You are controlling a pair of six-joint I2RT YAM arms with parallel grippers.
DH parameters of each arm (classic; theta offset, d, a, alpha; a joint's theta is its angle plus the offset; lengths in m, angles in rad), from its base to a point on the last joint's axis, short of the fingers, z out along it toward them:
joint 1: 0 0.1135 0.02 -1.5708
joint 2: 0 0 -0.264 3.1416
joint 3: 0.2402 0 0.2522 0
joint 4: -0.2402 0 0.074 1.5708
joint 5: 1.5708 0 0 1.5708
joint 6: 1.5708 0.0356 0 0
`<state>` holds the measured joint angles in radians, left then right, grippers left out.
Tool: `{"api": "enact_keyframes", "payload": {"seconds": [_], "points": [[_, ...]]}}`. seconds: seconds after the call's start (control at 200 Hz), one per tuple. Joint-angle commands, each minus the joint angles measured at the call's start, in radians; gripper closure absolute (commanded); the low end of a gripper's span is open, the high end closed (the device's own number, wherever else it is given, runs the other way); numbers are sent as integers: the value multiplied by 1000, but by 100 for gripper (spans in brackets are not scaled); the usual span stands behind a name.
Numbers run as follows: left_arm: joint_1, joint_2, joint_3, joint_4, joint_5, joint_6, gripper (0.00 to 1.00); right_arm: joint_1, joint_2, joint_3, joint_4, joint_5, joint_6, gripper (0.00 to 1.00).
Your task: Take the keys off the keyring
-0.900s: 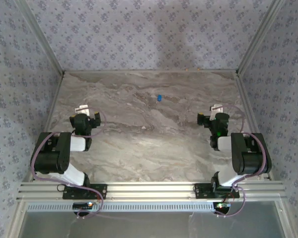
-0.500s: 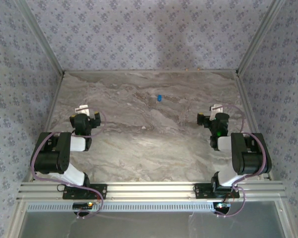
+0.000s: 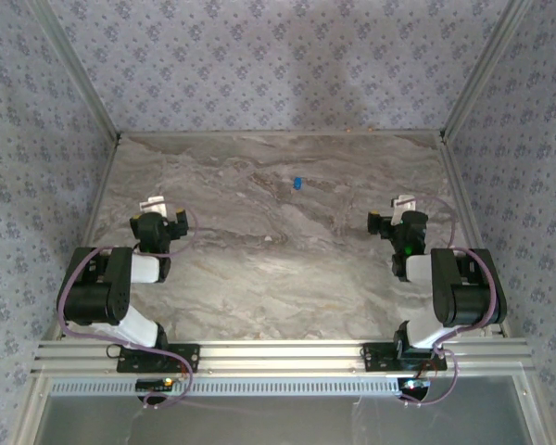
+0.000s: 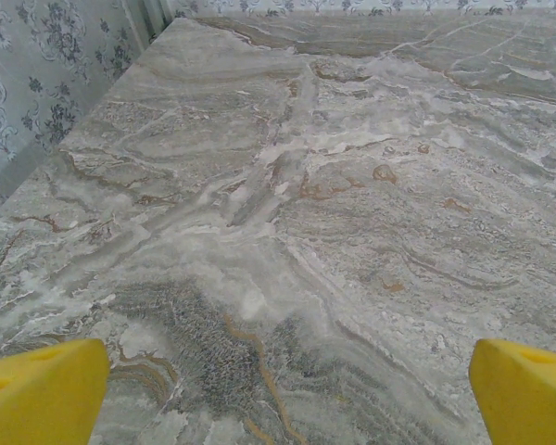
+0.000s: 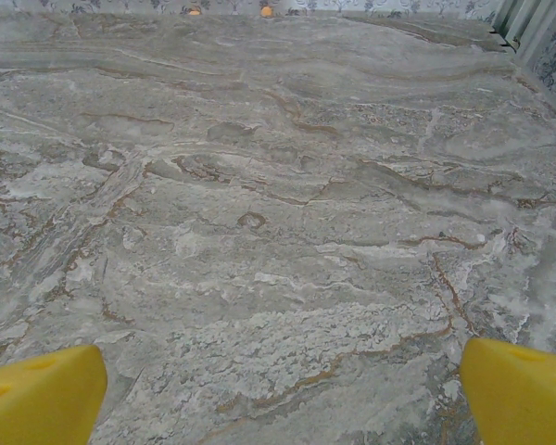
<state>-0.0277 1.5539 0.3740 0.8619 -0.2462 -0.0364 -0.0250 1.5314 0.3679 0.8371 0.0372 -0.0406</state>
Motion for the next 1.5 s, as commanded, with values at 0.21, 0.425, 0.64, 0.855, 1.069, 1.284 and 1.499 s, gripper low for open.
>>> {"api": "enact_keyframes", "payload": {"seconds": [0.21,0.425,0.64,0.855,1.069,1.284,1.499], "points": [[-7,-218,154,-363,-93,-49,1,99,-207,230,-459,120,32,0],[110,-316,285,-699,57,-582,0,3,-156,512,-792,-246,535,7],[94,-418,283,-807,320,-673,1,166,-39,735,-924,-176,496,24],[-39,-556,224,-937,460,-677,10,216,273,1048,-1129,-341,501,46],[-130,-707,143,-984,544,-700,14,284,512,1264,-1219,-412,481,55],[-158,-774,124,-1035,560,-709,14,316,656,1375,-1251,-446,478,57],[-167,-777,94,-1015,558,-745,14,332,752,1460,-1271,-456,476,61]]}}
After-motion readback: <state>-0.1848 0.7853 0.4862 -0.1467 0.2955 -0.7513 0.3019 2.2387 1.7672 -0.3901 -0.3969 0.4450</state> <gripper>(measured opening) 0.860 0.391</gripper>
